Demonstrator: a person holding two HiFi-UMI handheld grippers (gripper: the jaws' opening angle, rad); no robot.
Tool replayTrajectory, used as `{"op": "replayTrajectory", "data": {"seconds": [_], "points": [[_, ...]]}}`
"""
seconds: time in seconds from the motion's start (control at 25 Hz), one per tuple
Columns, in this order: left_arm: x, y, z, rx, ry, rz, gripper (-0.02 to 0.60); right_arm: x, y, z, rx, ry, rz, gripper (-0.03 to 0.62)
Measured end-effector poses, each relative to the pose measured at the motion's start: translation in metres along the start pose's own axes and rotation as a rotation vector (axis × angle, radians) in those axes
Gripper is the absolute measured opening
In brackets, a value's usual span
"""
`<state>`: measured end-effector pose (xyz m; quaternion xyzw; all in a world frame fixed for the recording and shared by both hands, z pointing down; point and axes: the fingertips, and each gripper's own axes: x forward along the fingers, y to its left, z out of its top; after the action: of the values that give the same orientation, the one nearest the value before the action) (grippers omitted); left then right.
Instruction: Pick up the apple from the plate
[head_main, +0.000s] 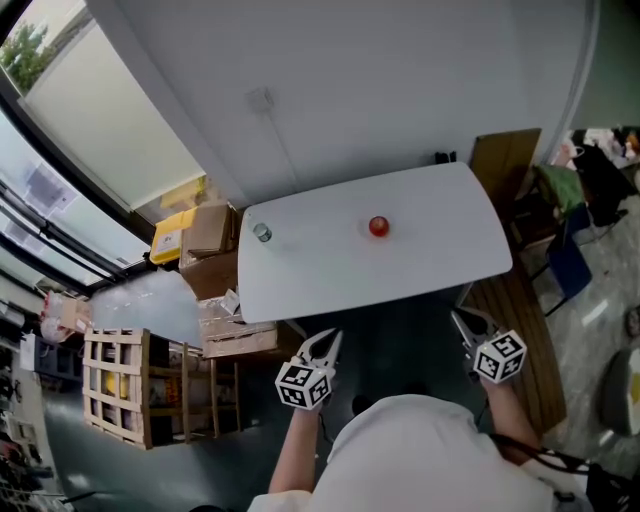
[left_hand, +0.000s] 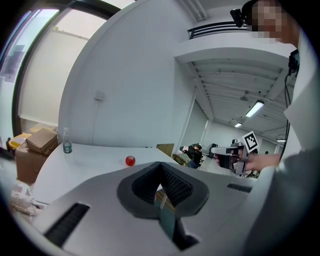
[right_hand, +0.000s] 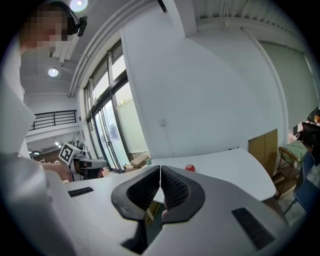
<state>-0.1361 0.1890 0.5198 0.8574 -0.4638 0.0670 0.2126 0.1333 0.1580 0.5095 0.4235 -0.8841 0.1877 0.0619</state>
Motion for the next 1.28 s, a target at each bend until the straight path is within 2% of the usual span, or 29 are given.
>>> {"op": "replayTrajectory", "data": {"seconds": [0.68, 0.96, 1.28], "points": [[0.026, -0.047, -0.017, -0.025, 0.006, 0.044, 0.002, -0.028, -0.042, -0.011, 0.017, 0.047, 0.064, 0.037], [0.045, -0.07, -0.011, -0.022, -0.044, 0.051, 0.002, -0.041, -0.071, -0.008, 0.005, 0.056, 0.082, 0.037], [0.053, -0.082, -0.016, -0.041, -0.053, 0.096, 0.002, -0.046, -0.088, -0.012, 0.019, 0.069, 0.12, 0.037]]}}
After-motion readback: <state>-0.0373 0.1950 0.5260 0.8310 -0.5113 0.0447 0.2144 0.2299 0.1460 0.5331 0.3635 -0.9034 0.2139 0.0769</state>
